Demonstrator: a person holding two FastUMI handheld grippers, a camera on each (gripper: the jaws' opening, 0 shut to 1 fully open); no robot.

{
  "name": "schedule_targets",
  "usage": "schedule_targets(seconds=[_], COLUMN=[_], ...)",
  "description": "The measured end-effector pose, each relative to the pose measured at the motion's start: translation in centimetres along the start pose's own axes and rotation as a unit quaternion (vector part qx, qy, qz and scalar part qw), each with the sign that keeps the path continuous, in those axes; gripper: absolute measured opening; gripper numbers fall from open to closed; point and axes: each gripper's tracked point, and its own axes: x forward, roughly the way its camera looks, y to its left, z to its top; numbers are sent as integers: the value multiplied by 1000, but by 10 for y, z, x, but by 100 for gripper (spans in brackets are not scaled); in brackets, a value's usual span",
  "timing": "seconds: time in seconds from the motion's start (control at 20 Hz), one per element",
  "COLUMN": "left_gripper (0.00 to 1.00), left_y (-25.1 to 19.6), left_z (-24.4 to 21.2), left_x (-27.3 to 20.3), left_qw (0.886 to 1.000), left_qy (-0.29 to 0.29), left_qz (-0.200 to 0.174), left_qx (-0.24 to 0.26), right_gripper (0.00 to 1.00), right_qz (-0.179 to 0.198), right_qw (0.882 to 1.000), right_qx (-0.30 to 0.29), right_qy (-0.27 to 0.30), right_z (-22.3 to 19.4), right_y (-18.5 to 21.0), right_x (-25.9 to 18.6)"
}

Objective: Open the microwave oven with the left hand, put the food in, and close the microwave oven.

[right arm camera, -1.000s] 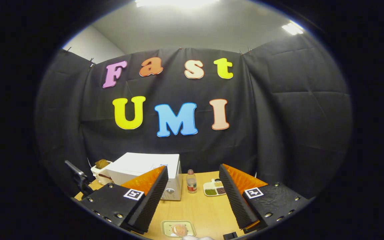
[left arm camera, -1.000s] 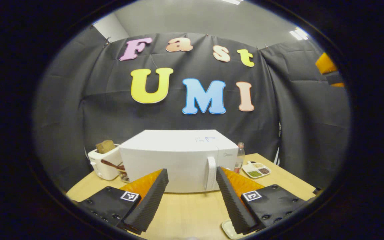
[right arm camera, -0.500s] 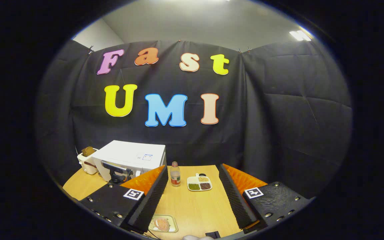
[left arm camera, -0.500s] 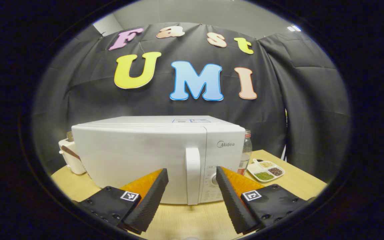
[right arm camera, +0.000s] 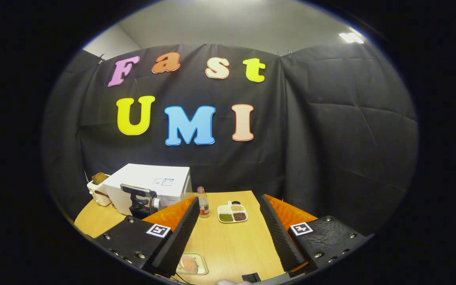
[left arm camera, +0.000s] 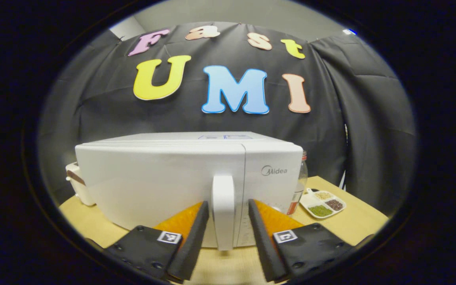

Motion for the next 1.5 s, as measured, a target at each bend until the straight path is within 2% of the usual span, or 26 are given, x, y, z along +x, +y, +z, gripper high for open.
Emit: schedule_targets(seconds=[0.1,0.3,0.65,0.75,0.85,1.1,1.3,1.5], left_gripper=[39,22,15,14,15,14,14,14], left_y=[-1,2,1,3,11,44,81,123], left_z=[1,-1,-2,-16,-8,-27,-38,-47], left_x=[0,-1,-3,-24,-60,-134,-188,-229], left_qw=[1000,1000,999,998,999,998,998,998], left_qy=[-2,11,21,46,7,28,41,58], left_qz=[0,-13,-24,-30,-35,-47,-28,8], left_qx=[-9,-14,4,6,39,31,32,27], right_gripper=[94,94,94,94,94,94,94,94], right_qz=[3,10,16,22,28,81,137,180], right_qw=[1000,1000,1000,1000,1000,997,991,984], right_qx=[-1,5,1,1,2,4,10,3], right_qy=[-1,-4,8,8,3,4,1,-7], right_z=[1,2,-6,-5,-2,-5,-3,-2], right_y=[1,4,5,7,7,39,79,112], right_x=[-1,-4,-16,-22,-26,-32,-38,-50])
